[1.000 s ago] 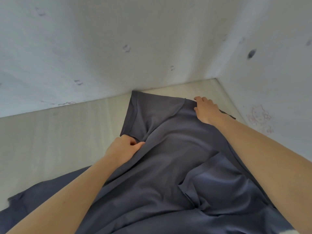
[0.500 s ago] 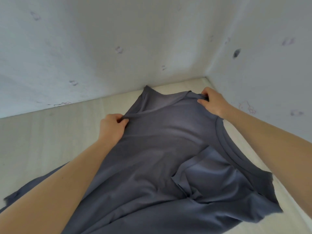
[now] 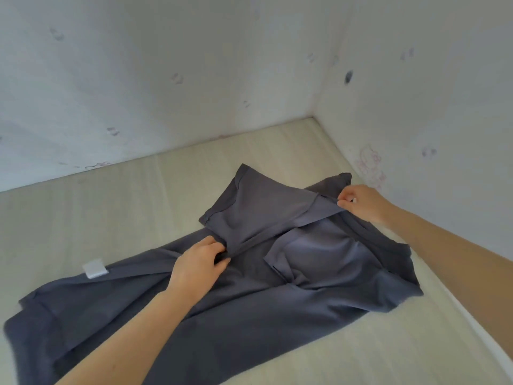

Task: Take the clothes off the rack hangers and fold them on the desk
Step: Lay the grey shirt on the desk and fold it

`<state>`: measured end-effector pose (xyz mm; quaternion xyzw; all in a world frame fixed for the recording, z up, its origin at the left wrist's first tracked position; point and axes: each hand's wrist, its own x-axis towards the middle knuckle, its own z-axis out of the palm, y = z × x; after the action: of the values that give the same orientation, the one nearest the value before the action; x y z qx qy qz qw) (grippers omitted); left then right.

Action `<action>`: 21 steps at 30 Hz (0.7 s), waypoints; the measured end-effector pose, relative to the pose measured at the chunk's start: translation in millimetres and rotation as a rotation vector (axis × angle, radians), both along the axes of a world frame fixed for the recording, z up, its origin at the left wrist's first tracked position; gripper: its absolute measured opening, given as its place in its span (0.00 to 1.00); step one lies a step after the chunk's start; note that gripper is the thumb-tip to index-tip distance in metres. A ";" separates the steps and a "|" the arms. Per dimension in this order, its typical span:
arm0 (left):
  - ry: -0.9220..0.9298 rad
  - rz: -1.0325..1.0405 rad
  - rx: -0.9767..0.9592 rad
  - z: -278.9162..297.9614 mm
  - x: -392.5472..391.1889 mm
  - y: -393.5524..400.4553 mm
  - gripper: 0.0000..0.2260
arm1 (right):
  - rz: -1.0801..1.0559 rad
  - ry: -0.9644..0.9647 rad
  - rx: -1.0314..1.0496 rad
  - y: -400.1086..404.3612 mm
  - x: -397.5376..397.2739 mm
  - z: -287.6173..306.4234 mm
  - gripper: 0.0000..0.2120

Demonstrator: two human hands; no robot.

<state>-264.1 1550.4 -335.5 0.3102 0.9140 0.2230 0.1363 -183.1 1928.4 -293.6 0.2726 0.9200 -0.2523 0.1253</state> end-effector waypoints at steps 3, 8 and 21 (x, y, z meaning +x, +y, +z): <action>0.092 -0.012 -0.112 -11.3 4.8 -7.6 0.05 | 0.001 -0.078 0.031 -7.6 9.0 -14.9 0.12; 0.209 0.040 -0.242 -12.5 -3.9 -26.4 0.09 | 0.093 -0.197 0.208 -23.1 1.5 -21.1 0.20; 0.099 0.127 -0.426 9.1 -26.7 -102.4 0.17 | 0.812 0.136 0.166 -214.4 -42.3 4.8 0.21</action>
<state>-290.8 1448.0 -326.3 0.2270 0.9637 0.0175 0.1396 -225.4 1714.0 -288.8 -0.1202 0.9761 -0.1249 0.1312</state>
